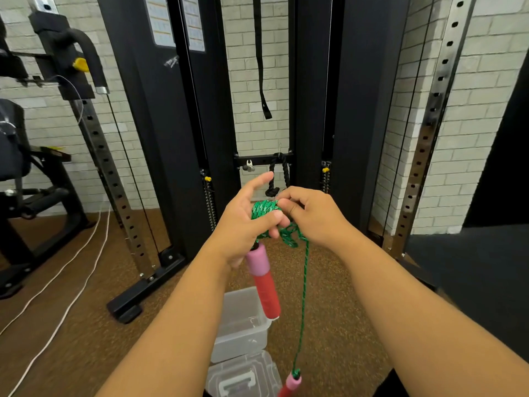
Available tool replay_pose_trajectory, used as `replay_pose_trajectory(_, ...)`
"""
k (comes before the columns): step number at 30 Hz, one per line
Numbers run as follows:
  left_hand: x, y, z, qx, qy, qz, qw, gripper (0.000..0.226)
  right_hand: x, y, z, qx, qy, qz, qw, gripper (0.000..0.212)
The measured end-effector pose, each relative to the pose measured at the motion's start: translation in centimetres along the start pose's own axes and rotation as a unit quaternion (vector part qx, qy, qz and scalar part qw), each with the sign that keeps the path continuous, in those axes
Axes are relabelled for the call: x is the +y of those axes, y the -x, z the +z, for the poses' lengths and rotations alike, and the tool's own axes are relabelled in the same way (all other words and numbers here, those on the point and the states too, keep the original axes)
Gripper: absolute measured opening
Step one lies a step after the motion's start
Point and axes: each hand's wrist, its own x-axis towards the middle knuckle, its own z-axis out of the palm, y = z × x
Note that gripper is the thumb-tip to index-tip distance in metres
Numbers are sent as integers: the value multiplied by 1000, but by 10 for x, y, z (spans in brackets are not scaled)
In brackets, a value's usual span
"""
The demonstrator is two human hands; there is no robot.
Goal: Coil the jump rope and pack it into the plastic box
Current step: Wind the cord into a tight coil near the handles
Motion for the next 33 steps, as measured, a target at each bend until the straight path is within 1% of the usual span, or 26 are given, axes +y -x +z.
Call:
replay_pose_trajectory(3,2,0,-1,4,37,11,999,64,-1,3,5,-11,-48,15,999,19)
replay_pose_trajectory(7,7,0,-1,34,76,38,996,57,1,12,11,-36,-116,40,992,25)
replay_pose_trajectory(10,14,-1,-2,64,96,36,993,56,6,20,13,-59,-154,58,985,29)
replay_pose_trajectory(15,16,-2,-7,108,54,35,992,53,15,30,14,-84,-224,81,968,26)
replay_pose_trajectory(18,16,-3,-7,117,50,47,991,53,21,33,15,-114,-265,87,953,17)
replay_pose_trajectory(21,20,-4,-8,131,47,67,988,50,26,35,15,-136,-273,101,947,20)
replay_pose_trajectory(23,22,-5,-11,143,32,76,986,48,27,37,14,-128,-274,108,947,21)
replay_pose_trajectory(26,24,-6,-15,163,15,81,983,46,29,37,12,-91,-306,135,938,23)
replay_pose_trajectory(28,24,-6,-17,180,-4,74,981,41,31,37,10,-67,-334,140,930,16)
replay_pose_trajectory(30,23,-6,-17,194,-32,67,978,36,30,37,7,-59,-378,147,912,9)
replay_pose_trajectory(33,19,-7,-16,218,-74,58,972,33,26,35,2,-71,-468,143,869,7)
